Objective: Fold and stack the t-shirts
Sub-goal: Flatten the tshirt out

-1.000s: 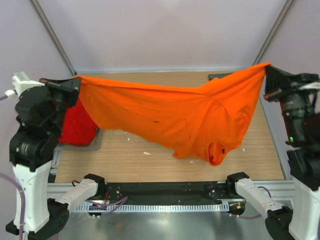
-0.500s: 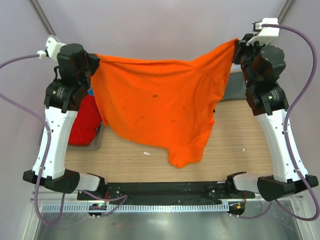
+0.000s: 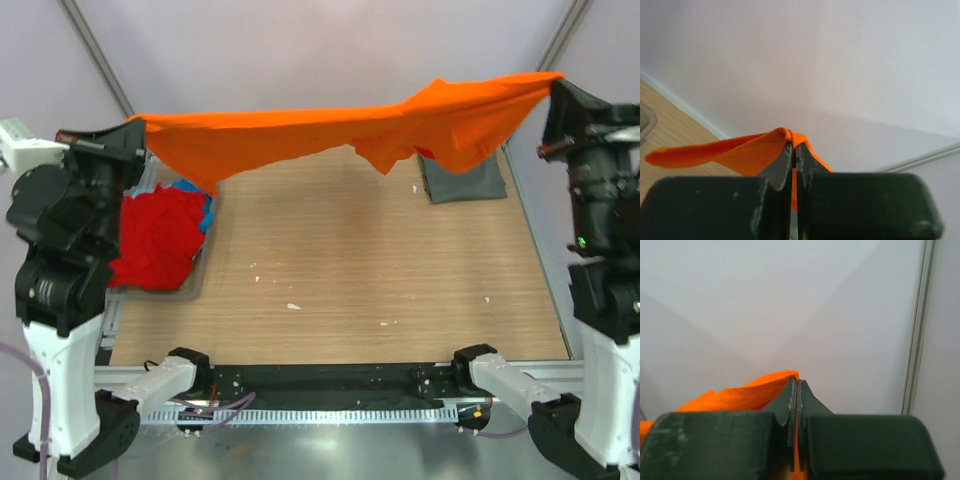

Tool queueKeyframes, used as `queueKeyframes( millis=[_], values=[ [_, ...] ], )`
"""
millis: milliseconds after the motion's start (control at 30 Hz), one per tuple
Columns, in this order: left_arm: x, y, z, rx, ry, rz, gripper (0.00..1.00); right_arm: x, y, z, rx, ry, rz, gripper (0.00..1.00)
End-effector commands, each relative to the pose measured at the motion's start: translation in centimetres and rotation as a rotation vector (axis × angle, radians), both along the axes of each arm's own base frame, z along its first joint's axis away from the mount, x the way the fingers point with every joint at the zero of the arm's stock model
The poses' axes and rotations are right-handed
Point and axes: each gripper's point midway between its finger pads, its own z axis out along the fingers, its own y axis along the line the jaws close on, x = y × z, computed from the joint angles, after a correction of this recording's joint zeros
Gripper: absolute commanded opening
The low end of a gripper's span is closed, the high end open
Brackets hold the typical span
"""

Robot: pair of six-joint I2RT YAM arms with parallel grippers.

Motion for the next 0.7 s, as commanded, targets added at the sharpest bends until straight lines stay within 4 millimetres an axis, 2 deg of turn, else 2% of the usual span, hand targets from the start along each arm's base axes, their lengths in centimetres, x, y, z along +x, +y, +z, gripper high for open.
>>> queueKeyframes(
  millis=[0,67,100,200,367,400,500,533,567,600,633,667],
  values=[
    [-3.5,0.2,2.1,-0.051,-0.108,-0.051,0.00,-7.8,-0.9,2.6,0.060,-0.115,0.058,0.01],
    [-5.5,0.2,1.9,-0.064,-0.122,-0.079,0.00,-10.1,-1.1,2.9,0.074,-0.138,0.086,0.01],
    [-6.0,0.2,1.9,-0.078,-0.128,-0.091,0.00,-12.1,-1.4,3.4,0.095,-0.171,0.100,0.01],
    [-7.6,0.1,2.1,-0.079,-0.139,-0.120,0.00,-14.4,-1.7,3.7,0.111,-0.193,0.112,0.01],
    [-7.2,-0.3,1.1,-0.051,-0.097,-0.137,0.00,-14.2,-3.0,3.6,0.115,-0.184,0.040,0.01],
    [-6.8,-0.4,0.6,-0.048,-0.084,-0.132,0.00,-13.8,-3.0,3.7,0.106,-0.181,0.030,0.01],
    [-4.3,-0.8,-1.9,-0.024,-0.008,-0.113,0.00,-10.5,-3.2,2.8,0.040,-0.125,-0.040,0.01],
    [-3.0,-1.2,-4.0,-0.018,0.050,-0.113,0.00,-8.3,-2.9,1.3,0.013,-0.076,-0.059,0.01],
    [-2.1,-1.5,-5.3,-0.017,0.079,-0.114,0.00,-6.6,-2.5,0.1,-0.012,-0.036,-0.062,0.01],
    [-0.3,-2.0,-8.6,-0.003,0.160,-0.116,0.00,-5.3,-2.1,-1.3,-0.046,-0.004,-0.062,0.01],
    [0.5,-2.3,-10.3,0.002,0.195,-0.115,0.00,-2.3,-1.1,-4.7,-0.073,0.064,-0.049,0.01],
    [1.4,-2.5,-11.7,0.001,0.214,-0.109,0.00,-1.6,-0.7,-6.3,-0.080,0.080,-0.032,0.01]
  ],
)
